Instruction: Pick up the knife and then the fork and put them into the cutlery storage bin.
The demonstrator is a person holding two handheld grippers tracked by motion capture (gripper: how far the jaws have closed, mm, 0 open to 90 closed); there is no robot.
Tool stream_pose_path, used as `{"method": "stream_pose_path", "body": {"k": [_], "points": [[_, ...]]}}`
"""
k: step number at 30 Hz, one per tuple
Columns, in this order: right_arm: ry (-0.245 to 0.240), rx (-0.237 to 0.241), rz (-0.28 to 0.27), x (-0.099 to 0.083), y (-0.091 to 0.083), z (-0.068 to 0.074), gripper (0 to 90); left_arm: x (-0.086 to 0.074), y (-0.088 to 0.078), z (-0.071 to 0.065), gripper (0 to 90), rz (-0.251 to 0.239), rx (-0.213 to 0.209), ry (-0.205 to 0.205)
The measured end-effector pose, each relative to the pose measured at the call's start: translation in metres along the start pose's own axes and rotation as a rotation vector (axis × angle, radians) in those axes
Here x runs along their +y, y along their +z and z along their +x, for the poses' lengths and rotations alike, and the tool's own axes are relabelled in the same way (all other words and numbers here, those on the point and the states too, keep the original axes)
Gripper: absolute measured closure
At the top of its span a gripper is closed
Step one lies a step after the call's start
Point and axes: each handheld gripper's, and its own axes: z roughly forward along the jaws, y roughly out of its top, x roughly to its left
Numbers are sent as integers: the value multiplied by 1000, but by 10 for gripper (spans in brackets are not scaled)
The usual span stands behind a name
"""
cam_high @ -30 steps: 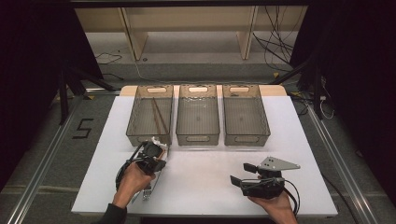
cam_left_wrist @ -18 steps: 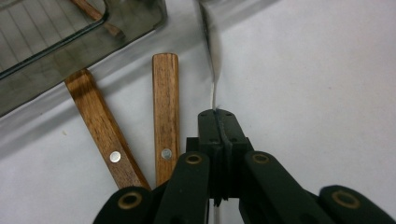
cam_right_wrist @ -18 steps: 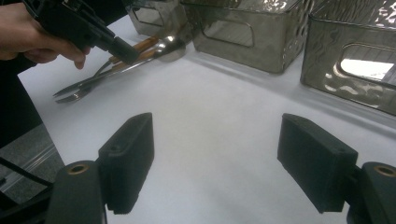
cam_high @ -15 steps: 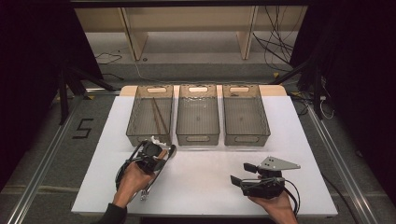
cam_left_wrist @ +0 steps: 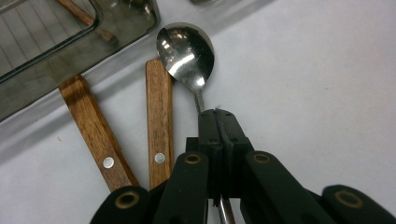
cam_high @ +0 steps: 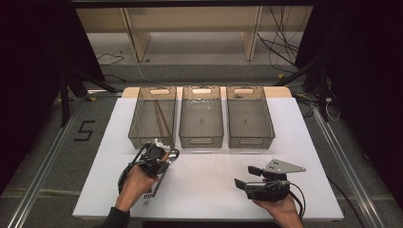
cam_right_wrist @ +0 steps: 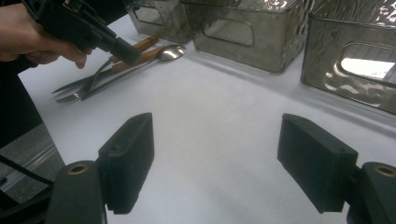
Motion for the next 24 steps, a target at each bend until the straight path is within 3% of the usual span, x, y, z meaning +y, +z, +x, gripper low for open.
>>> {"method": "stream_pose_path", "body": {"k": [8,12,19,22,24], "points": [[-1,0,2,0,0,0,279,-1,5,1,772,68,-12,6],[1,0,1,0,0,0,279,-2,11,0,767,95,-4,10],[1,0,2,0,0,0,279,-2,9,-2,826,76,-19,13],[0,-2,1,0,0,0,279,-1,3,-3,867,54,21,23],[0,-1,1,0,0,0,279,0,-3,1,895,31,-75,-2]]}}
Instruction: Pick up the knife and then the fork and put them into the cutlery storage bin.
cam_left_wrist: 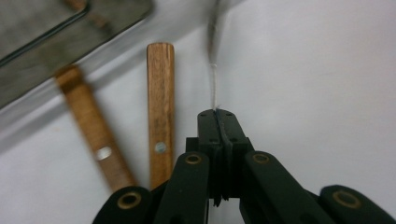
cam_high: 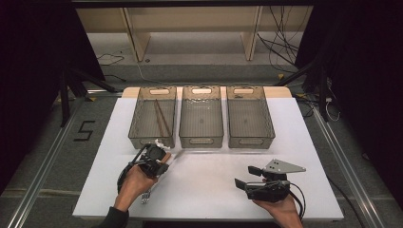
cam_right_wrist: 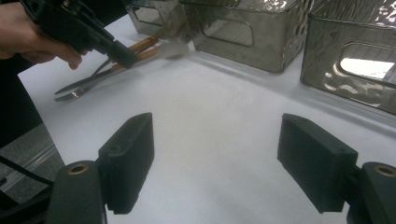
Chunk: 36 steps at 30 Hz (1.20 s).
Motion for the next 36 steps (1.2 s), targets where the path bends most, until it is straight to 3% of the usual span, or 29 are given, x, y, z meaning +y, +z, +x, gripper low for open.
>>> {"method": "stream_pose_path", "body": {"k": [2,6,20,36], "points": [[-1,1,1,0,0,0,279,0,1,-2,896,6,25,15],[-1,0,1,0,0,0,278,0,5,-5,896,3,16,20],[2,-2,1,0,-1,-1,279,4,-14,-10,898,-50,-22,48],[4,2,1,0,-1,-1,281,8,-25,-13,899,-100,-20,79]]}}
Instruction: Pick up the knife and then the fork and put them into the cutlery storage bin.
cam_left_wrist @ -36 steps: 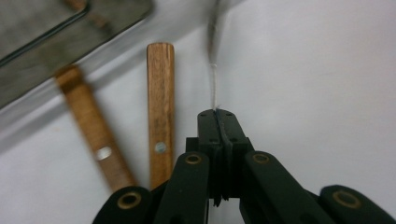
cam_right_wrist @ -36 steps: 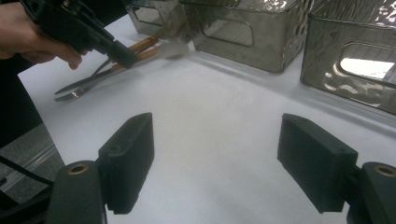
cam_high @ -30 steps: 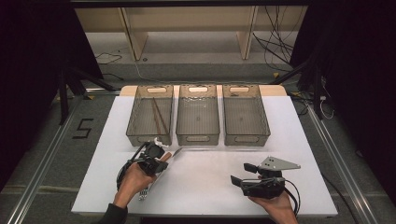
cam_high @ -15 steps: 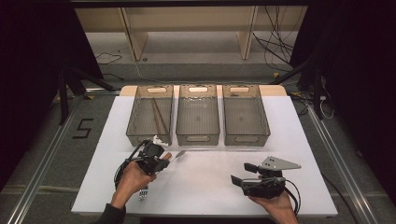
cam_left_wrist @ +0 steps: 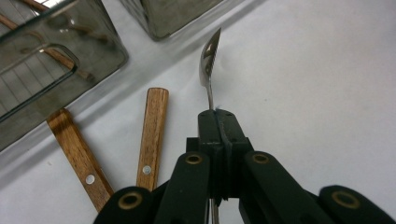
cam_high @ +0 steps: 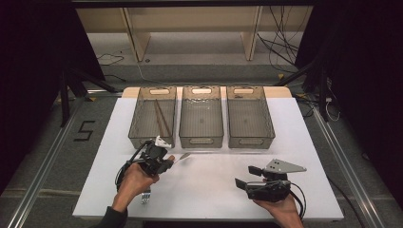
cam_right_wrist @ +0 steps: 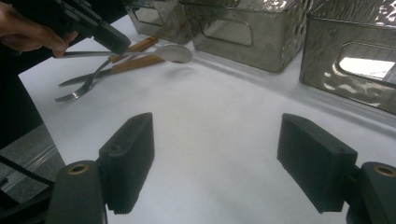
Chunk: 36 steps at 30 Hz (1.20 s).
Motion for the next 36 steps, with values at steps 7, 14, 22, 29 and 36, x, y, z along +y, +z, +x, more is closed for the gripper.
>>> {"method": "stream_pose_path", "body": {"k": [7,14,22,29,36], "points": [[-2,-1,0,0,0,0,281,5,-9,5,900,-19,-15,-3],[1,-1,1,-1,1,0,281,15,-21,6,899,-52,-8,7],[1,-1,3,-1,1,0,281,35,-42,2,899,-68,2,57],[-5,-1,5,-1,1,0,283,55,-50,2,899,-89,26,81],[-2,0,6,-1,1,-1,283,92,-45,12,899,-119,37,73]]}}
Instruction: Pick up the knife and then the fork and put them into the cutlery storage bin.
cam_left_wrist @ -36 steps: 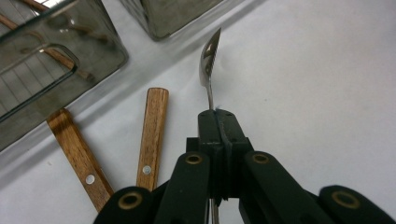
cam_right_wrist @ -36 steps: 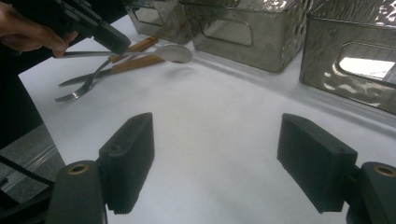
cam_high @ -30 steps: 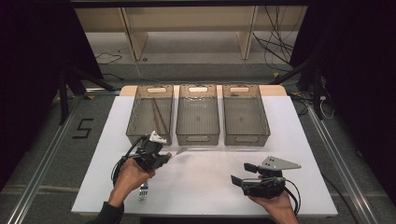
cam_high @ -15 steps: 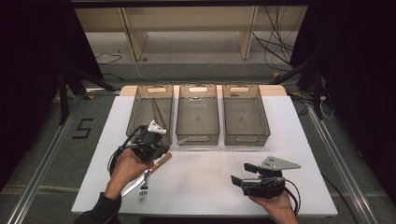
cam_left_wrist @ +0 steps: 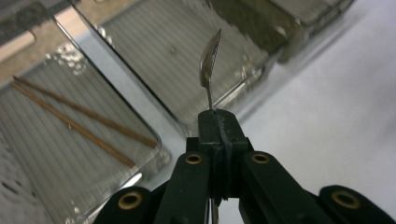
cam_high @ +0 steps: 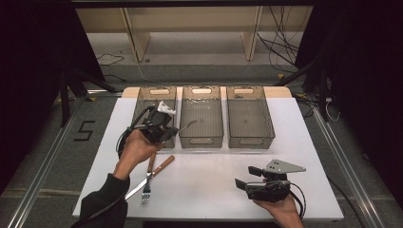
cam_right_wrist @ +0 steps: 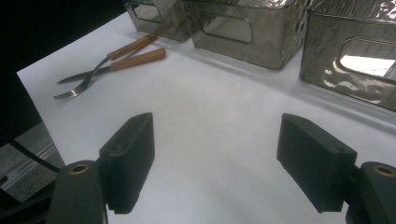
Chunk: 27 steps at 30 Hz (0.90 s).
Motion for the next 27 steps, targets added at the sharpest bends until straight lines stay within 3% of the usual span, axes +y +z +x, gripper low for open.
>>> {"method": "stream_pose_path", "body": {"k": [9,16,19,27], "points": [[0,-1,-5,0,-3,-2,283,43,21,18,900,-12,11,-16],[2,0,-14,-1,-5,-4,283,70,44,37,899,-19,23,-59],[8,-2,-11,-1,-5,-5,283,80,53,44,899,-39,20,-88],[11,2,-13,-1,-7,-6,283,91,80,47,899,-23,14,-106]]}}
